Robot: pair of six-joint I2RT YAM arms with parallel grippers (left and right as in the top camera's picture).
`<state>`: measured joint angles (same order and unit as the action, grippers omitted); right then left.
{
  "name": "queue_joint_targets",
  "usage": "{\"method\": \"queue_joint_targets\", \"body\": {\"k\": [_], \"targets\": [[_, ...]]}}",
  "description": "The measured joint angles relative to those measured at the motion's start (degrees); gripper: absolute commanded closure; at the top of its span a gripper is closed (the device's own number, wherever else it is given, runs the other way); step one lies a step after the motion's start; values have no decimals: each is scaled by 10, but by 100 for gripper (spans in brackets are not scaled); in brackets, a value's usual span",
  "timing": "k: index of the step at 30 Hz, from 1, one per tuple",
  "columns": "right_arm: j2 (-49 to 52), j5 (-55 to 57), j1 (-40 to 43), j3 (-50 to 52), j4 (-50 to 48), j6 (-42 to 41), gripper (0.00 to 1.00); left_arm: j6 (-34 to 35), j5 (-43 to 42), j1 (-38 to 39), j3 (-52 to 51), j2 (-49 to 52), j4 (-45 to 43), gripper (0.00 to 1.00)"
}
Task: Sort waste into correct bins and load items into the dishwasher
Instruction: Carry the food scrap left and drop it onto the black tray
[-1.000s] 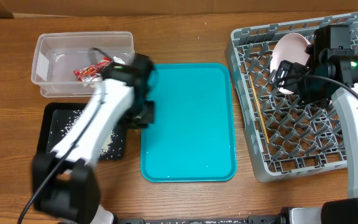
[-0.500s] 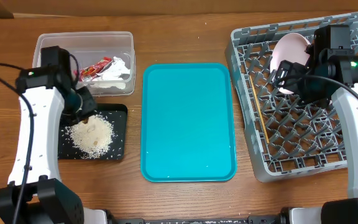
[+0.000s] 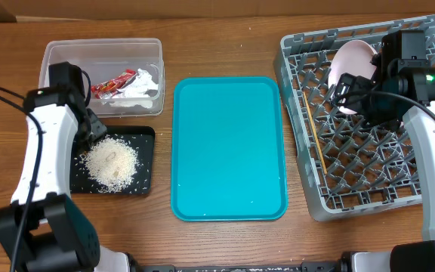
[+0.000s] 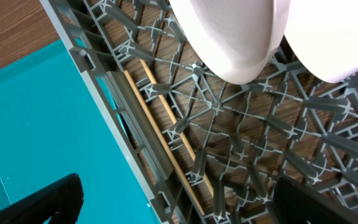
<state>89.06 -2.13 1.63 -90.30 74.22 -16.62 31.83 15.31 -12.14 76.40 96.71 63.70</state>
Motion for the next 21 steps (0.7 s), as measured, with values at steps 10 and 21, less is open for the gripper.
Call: {"method": "queue_joint_targets", "body": {"k": [10, 21], "targets": [[0, 0, 0, 0, 0, 0, 0, 24, 30, -38, -88, 50, -95, 67], [0, 0, 0, 0, 0, 0, 0, 28, 28, -49, -96, 85, -100, 49]]}}
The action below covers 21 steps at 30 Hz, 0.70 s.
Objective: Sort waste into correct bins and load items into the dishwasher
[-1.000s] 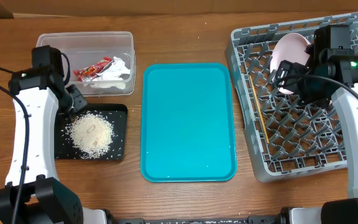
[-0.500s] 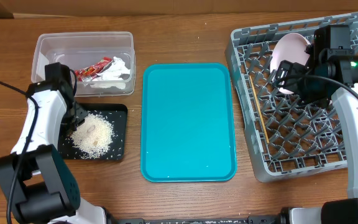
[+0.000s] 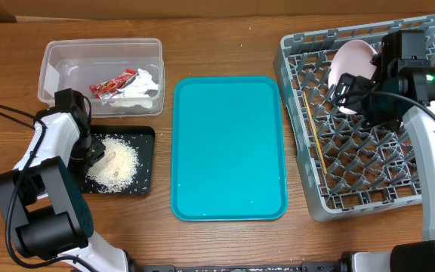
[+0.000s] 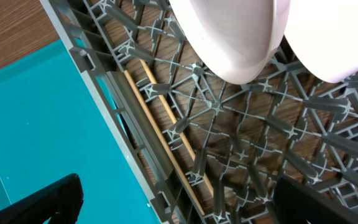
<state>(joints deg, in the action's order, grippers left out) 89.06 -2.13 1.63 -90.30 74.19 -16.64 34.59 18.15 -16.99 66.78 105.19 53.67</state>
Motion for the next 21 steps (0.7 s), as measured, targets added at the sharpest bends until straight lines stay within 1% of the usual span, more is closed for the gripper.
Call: {"method": "queue_joint_targets", "body": {"k": [5, 9, 11, 12, 13, 14, 15, 18, 21], "targets": [[0, 0, 0, 0, -1, 0, 0, -4, -31, 0, 21, 0, 34, 34], [0, -2, 0, 0, -16, 0, 0, -28, -84, 0, 70, -15, 48, 29], [0, -21, -1, 0, -42, 7, 0, -48, -117, 1, 86, -34, 51, 26], [0, -34, -1, 0, -51, 15, 0, -59, -132, 1, 94, -43, 51, 22], [0, -52, -2, 0, -61, 25, 0, -71, -149, 3, 102, -54, 51, 16], [0, -75, -5, 0, -70, 37, 0, -82, -167, 6, 111, -64, 51, 5], [0, -92, -8, 0, -76, 45, 0, -95, -183, 10, 118, -72, 51, 0], [4, -136, -24, 0, -91, 71, 0, -137, -224, 34, 136, -89, 54, 0], [14, -155, -37, 0, -83, 95, 0, -174, -246, 66, 143, -93, 95, 0]]}}
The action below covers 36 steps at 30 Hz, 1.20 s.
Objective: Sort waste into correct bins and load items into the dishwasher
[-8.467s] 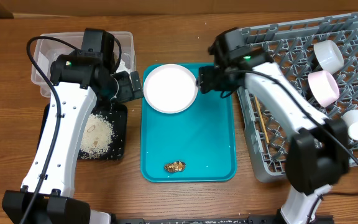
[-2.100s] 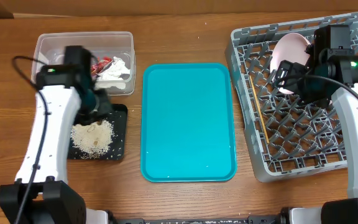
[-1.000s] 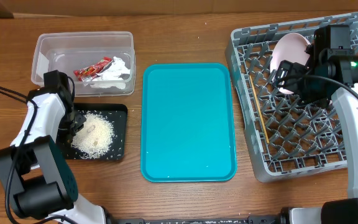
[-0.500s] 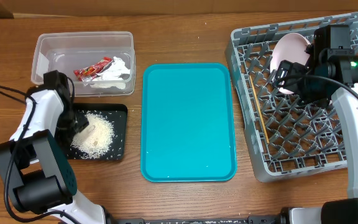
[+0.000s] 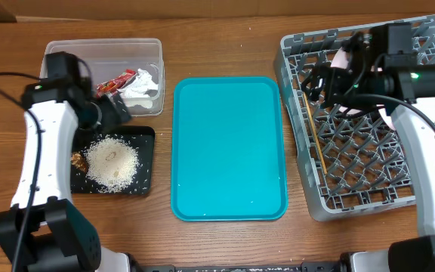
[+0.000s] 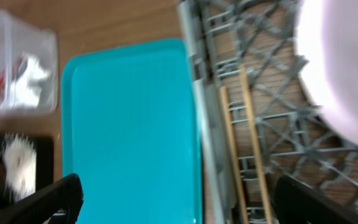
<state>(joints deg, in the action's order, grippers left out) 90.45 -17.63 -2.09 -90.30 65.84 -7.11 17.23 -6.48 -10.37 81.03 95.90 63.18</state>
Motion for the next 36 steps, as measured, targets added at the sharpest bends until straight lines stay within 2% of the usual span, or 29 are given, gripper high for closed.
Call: {"method": "queue_joint_targets", "body": {"k": [4, 11, 16, 23, 27, 36], "targets": [[15, 14, -2, 0, 36, 13, 0, -30, -4, 30, 0, 0, 79, 0], [22, 41, 11, 0, 91, 19, 0, -44, -4, 31, 0, 0, 207, 1], [22, 52, 16, 0, 126, 22, 0, -55, -4, 32, 0, 0, 247, 3], [12, 66, 16, 1, 135, 23, 0, -59, -4, 47, -3, -50, 240, 2], [-27, 75, 16, 4, 122, 22, 0, -59, -4, 68, -14, -125, 211, 2], [-188, 118, 17, 8, 101, 16, 0, -59, -1, 108, -77, -342, 115, 0]]}}
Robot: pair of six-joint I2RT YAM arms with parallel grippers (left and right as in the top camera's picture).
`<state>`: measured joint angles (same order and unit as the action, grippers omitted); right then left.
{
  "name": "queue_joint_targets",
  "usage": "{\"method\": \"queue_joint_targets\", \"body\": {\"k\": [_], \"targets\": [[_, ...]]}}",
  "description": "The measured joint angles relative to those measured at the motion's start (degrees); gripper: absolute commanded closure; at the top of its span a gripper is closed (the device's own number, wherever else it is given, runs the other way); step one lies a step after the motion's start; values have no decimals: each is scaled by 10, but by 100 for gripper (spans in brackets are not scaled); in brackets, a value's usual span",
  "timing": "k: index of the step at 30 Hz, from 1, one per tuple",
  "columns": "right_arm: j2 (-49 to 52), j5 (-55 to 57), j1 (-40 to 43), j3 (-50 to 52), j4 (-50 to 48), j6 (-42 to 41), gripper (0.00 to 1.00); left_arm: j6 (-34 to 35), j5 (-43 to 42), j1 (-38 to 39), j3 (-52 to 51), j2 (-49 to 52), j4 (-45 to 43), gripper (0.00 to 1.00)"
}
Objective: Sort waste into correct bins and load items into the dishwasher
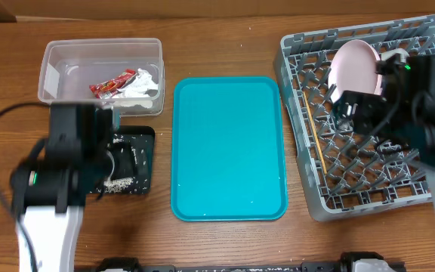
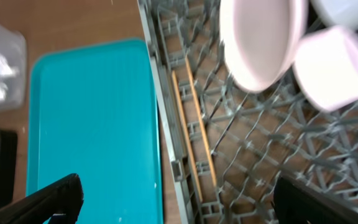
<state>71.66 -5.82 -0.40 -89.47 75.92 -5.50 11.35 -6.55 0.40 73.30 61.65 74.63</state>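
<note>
The grey dish rack (image 1: 297, 53) at the right holds a pink plate (image 1: 352, 66) on edge and two wooden chopsticks (image 1: 315, 140). In the right wrist view the plate (image 2: 260, 40), a pink cup (image 2: 331, 68) and the chopsticks (image 2: 190, 127) show in the rack (image 2: 165, 118). My right gripper (image 2: 179, 205) hangs open and empty above the rack's left side. My left gripper (image 1: 121, 161) sits over the black tray (image 1: 143, 136) of rice (image 1: 115, 181); its jaws are hidden by the arm.
An empty teal tray (image 1: 229, 147) lies in the middle of the wooden table. A clear plastic bin (image 1: 51, 57) at the back left holds a red wrapper (image 1: 112, 83) and white scraps. A white dish (image 2: 347, 9) stands in the rack's far part.
The left arm has gone from beside the clear bin to over the black tray, covering most of the rice. The right gripper, still open, now stands farther from the rack, over its middle.
At first the left gripper was at the black tray's left side and the right gripper hung open low in the rack under the plate. Then the left was between bin and tray and the right at the rack's left edge. Now both arms look nearer the overhead camera.
</note>
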Motion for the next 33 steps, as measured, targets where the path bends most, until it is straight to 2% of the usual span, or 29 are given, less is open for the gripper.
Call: {"method": "queue_joint_targets", "body": {"k": [4, 9, 15, 21, 33], "targets": [[-81, 12, 0, 49, -37, -1, 0, 2, 22, 0, -16, -89, -5, 0], [-197, 18, 0, 173, -86, -3, 0, 3, 39, 0, -18, -199, 4, 0], [-296, 21, 0, 270, -87, -3, 0, 10, 44, 0, -21, -252, -8, 0], [-302, 23, 0, 273, -82, -3, 0, 33, 44, 0, -24, -250, -20, 0], [-302, 23, 0, 273, -81, -3, 0, 37, 44, 0, -25, -250, -9, 0]]}}
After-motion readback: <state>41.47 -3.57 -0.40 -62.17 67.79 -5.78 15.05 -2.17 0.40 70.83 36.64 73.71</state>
